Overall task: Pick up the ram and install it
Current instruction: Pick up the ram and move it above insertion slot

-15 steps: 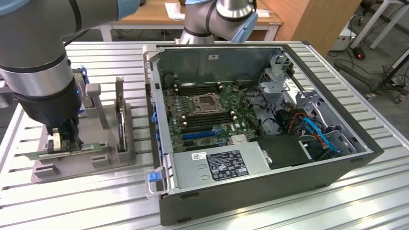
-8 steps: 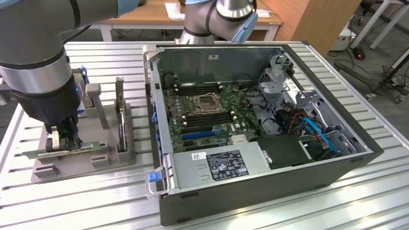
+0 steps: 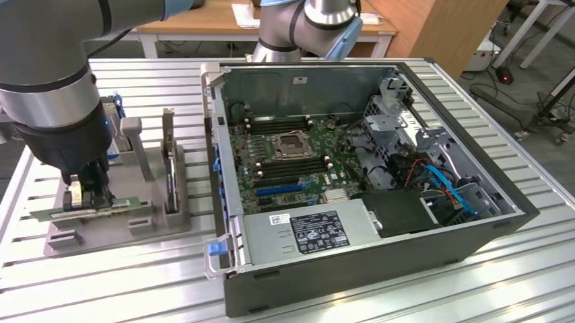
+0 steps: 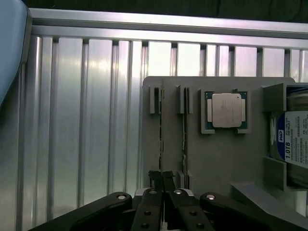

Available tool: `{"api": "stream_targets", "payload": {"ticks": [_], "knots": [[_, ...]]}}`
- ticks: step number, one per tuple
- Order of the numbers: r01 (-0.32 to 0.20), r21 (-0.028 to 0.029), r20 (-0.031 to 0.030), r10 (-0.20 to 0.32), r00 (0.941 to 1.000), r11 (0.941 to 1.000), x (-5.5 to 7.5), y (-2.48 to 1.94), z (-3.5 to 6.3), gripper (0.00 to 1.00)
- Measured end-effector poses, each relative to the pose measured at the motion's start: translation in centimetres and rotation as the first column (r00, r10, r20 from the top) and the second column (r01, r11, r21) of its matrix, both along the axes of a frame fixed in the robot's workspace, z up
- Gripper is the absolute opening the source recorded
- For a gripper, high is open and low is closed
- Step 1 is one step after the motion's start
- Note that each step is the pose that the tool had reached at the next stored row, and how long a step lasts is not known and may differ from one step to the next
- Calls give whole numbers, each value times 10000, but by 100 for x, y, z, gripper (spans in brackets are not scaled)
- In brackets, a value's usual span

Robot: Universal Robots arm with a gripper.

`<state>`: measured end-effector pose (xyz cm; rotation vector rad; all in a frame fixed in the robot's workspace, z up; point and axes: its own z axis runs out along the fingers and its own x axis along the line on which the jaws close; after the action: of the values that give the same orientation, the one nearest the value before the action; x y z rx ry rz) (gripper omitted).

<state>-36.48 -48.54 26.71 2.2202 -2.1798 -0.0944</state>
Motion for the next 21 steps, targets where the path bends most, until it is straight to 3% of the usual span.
{"api": "stream_targets", "payload": {"ticks": [13, 21], "knots": [[0, -1, -1, 0, 10000, 10000, 0, 0, 83, 11], [0, 0, -1, 0, 10000, 10000, 0, 0, 183, 11]]}}
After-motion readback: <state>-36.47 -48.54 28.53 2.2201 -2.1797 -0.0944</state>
